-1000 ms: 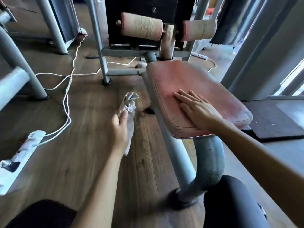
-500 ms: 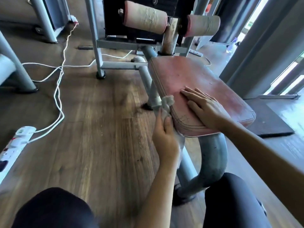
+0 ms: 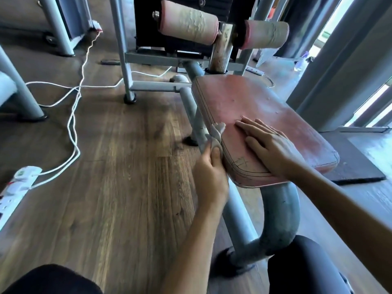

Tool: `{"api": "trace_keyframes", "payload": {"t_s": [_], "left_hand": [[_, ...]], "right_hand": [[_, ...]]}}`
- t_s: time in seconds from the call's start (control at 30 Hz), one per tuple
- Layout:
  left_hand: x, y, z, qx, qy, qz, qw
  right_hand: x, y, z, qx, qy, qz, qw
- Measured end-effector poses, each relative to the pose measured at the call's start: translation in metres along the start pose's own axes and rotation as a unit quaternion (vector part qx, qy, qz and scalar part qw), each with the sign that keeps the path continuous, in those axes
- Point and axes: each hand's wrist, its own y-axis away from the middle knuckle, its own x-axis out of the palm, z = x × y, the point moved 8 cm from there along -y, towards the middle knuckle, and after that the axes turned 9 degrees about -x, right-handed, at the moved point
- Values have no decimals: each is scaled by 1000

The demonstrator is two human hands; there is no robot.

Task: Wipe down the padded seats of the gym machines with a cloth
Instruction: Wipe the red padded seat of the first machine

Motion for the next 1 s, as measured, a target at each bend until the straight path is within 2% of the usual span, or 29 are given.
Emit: {"api": "trace_keyframes", "payload": {"t_s": [0.13, 0.23, 0.37, 0.6, 0.67, 0.77, 0.83, 1.0], "left_hand": [[-1, 40, 1, 19, -16, 19, 1000], [0, 4, -10, 33, -62, -10, 997], [6, -57, -8, 4, -94, -4, 996], [-3, 21, -6, 16, -61, 0, 998], [0, -3, -13, 22, -95, -6, 995], [6, -61, -19, -13, -137, 3, 990], [5, -68, -20, -23, -148, -4, 989], [-11, 7, -9, 35, -62, 15, 997]], "right_hand": [[0, 0, -1, -4, -1, -7, 1000], [1, 1, -3, -2, -4, -17, 1000], [0, 1, -2, -1, -8, -14, 1000], [-2, 1, -1, 2, -6, -23, 1000], [-3, 1, 0, 2, -4, -28, 1000], [-4, 2, 3, 1, -4, -27, 1000], [-5, 2, 4, 3, -5, -26, 1000], [-5, -1, 6, -9, -7, -24, 1000]]}}
